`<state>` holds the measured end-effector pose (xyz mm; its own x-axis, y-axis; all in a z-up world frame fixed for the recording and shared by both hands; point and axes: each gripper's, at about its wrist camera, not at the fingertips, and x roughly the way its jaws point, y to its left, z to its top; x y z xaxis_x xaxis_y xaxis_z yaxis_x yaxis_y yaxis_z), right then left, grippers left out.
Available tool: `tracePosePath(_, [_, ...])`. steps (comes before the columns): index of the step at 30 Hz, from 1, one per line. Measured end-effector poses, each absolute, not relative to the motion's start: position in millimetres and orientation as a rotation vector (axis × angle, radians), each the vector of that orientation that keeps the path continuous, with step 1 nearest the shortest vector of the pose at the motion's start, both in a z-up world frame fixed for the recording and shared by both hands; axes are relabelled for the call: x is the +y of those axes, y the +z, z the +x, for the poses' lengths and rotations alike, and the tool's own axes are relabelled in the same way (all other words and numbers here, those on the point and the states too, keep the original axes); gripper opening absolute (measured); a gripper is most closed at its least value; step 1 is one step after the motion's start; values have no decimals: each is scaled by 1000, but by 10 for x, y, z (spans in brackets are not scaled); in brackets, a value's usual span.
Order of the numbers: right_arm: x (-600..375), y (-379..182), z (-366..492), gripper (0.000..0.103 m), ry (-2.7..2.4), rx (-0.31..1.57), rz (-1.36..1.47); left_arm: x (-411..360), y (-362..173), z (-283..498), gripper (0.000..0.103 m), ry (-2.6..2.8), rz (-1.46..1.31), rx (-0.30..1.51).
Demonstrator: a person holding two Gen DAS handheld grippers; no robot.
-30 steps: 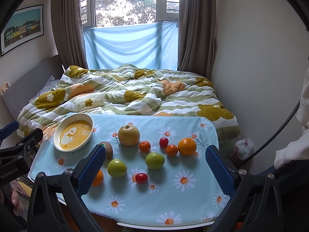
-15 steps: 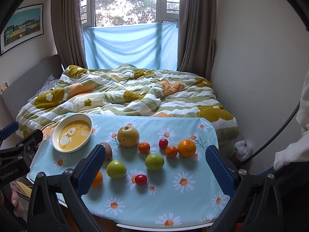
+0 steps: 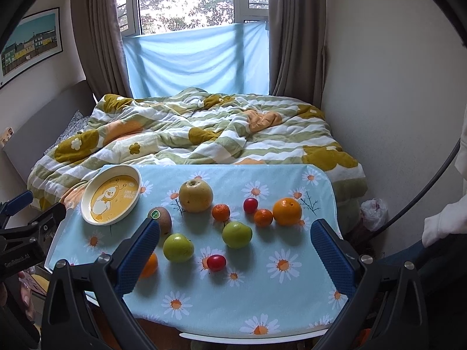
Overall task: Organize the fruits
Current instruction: 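Grasp the orange with the left tool while the right tool grasps a green apple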
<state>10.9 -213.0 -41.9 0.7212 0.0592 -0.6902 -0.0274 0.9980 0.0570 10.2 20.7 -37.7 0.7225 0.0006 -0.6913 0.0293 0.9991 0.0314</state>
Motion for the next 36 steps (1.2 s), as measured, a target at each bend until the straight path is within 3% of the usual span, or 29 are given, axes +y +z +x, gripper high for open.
tracePosePath(15, [-2419, -1359, 436, 103, 161, 895, 3, -94, -1461, 216, 103, -45, -32, 997])
tracePosePath(28, [-2488, -1856, 936, 103, 290, 959, -6, -372, -2045, 410, 103, 52, -92, 1065])
tracePosePath(31, [-2455, -1914, 1038, 102, 316, 965, -7, -383, -2137, 477, 92, 64, -106, 1086])
tracePosePath(33, [-2419, -1979, 1124, 95, 334, 978, -12, -380, -2180, 508, 80, 67, -120, 1096])
tracePosePath(36, [-2374, -2043, 1196, 91, 354, 994, -10, -382, -2212, 530, 71, 76, -120, 1100])
